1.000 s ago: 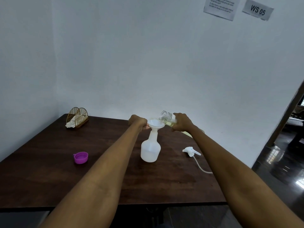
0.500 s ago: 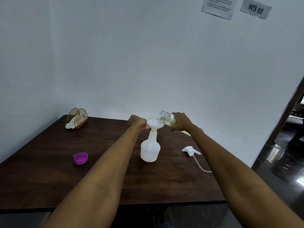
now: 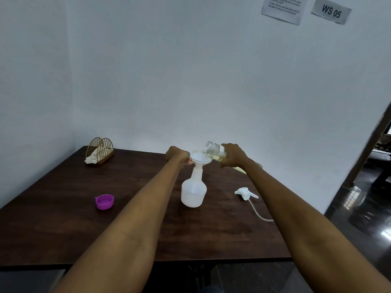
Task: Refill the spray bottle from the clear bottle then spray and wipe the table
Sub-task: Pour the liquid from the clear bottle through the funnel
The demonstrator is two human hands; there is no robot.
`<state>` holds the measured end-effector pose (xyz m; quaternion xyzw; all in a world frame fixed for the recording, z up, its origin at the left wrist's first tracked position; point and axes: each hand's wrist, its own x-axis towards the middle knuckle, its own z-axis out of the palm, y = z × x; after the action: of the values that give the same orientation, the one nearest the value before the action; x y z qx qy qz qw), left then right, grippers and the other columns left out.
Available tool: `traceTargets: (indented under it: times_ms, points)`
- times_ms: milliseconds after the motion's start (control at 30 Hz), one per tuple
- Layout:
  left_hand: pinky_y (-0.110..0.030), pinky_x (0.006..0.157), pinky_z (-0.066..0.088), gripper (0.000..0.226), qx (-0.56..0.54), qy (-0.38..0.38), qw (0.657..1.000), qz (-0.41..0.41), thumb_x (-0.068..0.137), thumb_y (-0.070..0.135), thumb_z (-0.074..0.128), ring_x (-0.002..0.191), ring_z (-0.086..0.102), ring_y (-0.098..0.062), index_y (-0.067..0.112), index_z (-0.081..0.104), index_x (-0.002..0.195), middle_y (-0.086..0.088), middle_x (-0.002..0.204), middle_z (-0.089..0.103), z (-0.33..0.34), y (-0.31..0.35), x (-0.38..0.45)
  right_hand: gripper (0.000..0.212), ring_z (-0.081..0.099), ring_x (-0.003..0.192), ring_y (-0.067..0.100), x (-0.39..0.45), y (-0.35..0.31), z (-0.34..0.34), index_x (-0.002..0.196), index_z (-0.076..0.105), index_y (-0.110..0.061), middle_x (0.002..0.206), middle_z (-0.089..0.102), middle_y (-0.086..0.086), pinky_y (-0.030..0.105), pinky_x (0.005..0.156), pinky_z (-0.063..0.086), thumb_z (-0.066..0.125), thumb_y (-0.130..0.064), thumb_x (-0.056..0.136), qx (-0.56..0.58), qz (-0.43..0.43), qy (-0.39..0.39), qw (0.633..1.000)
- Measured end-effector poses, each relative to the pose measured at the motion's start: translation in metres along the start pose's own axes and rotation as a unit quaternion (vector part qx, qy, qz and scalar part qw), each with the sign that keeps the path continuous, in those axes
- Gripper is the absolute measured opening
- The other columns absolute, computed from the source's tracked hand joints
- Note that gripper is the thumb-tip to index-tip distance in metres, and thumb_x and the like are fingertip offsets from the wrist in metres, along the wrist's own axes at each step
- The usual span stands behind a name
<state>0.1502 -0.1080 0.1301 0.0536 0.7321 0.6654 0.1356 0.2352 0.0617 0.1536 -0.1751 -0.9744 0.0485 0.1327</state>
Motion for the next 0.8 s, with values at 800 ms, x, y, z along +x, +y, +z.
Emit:
traceTargets:
  times_ms: [800]
  points:
    - [-0.022, 0.059, 0.055, 0.026, 0.011, 0.01, 1.0, -0.002, 0.083, -0.006, 0.062, 0.021, 0.05, -0.007, 0.0, 0.052, 0.061, -0.01, 0.052, 0.058, 0.0004, -0.0003, -0.0001, 0.039, 0.048, 0.08, 0.021, 0.0007, -0.0031, -0.0019, 0.084, 0.047, -0.014, 0.095, 0.062, 0.01, 0.027, 0.066, 0.037, 0.08, -0.014, 0.062, -0.01, -0.011, -0.006, 1.0]
